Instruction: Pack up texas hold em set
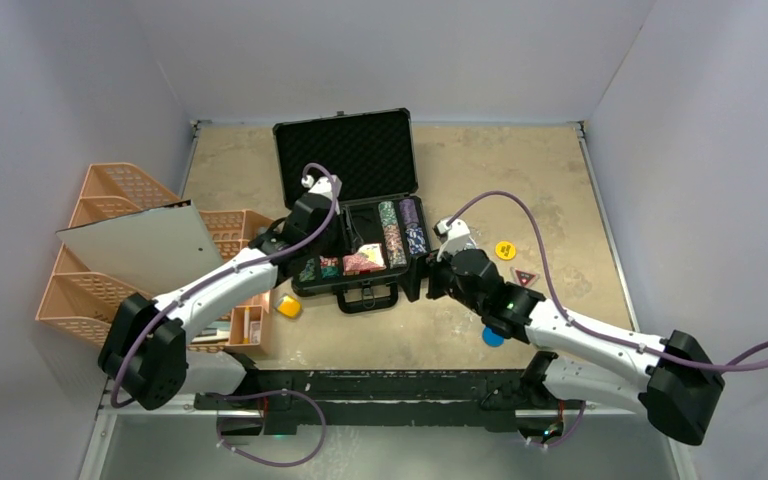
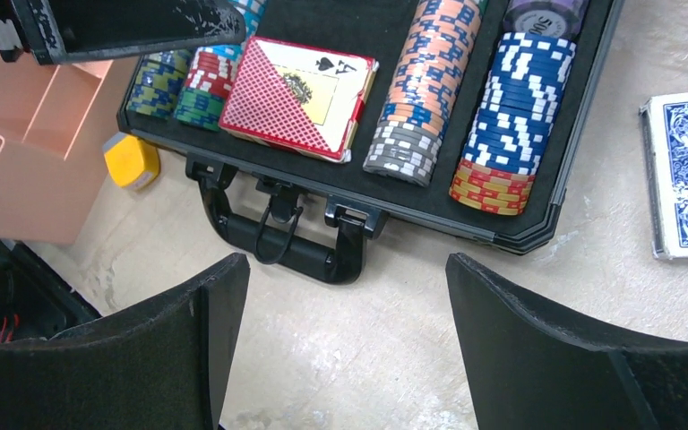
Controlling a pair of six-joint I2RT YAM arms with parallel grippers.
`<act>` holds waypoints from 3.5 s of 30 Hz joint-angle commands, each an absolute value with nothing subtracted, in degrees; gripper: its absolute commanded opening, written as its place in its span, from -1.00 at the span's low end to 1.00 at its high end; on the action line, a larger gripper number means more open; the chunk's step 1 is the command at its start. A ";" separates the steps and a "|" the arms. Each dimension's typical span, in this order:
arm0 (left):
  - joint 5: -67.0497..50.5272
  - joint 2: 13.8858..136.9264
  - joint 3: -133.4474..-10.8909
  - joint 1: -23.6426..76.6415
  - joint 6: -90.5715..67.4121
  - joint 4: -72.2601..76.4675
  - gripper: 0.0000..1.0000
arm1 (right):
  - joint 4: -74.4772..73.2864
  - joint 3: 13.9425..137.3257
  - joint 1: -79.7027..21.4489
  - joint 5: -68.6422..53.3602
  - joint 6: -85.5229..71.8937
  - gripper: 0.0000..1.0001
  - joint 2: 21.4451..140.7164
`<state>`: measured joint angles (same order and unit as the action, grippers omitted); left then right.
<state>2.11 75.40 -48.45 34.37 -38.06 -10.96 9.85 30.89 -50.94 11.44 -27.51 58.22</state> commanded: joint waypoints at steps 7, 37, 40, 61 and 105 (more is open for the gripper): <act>0.86 79.84 -46.47 34.50 -37.29 -7.90 -0.42 | 9.32 33.61 -50.89 11.86 -28.95 0.66 59.00; 7.95 52.07 -50.18 37.81 -32.56 -19.97 0.58 | -11.65 49.53 -27.75 20.95 -28.14 0.77 76.39; 9.77 48.66 -50.74 37.79 -31.40 -22.37 0.66 | -10.99 51.39 -25.35 19.14 -25.78 0.79 81.67; 8.49 51.07 -49.91 37.84 -28.74 -23.96 0.69 | -6.69 51.96 -23.38 13.33 -12.13 0.94 93.33; 6.50 53.76 -48.89 37.82 -29.76 -22.32 0.69 | -2.06 31.85 -21.62 -8.09 -46.00 0.17 67.00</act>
<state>7.88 52.31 -49.04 37.65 -30.35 -24.49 -6.85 33.17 -21.98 -6.22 -41.69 71.64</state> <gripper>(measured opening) 0.844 0.700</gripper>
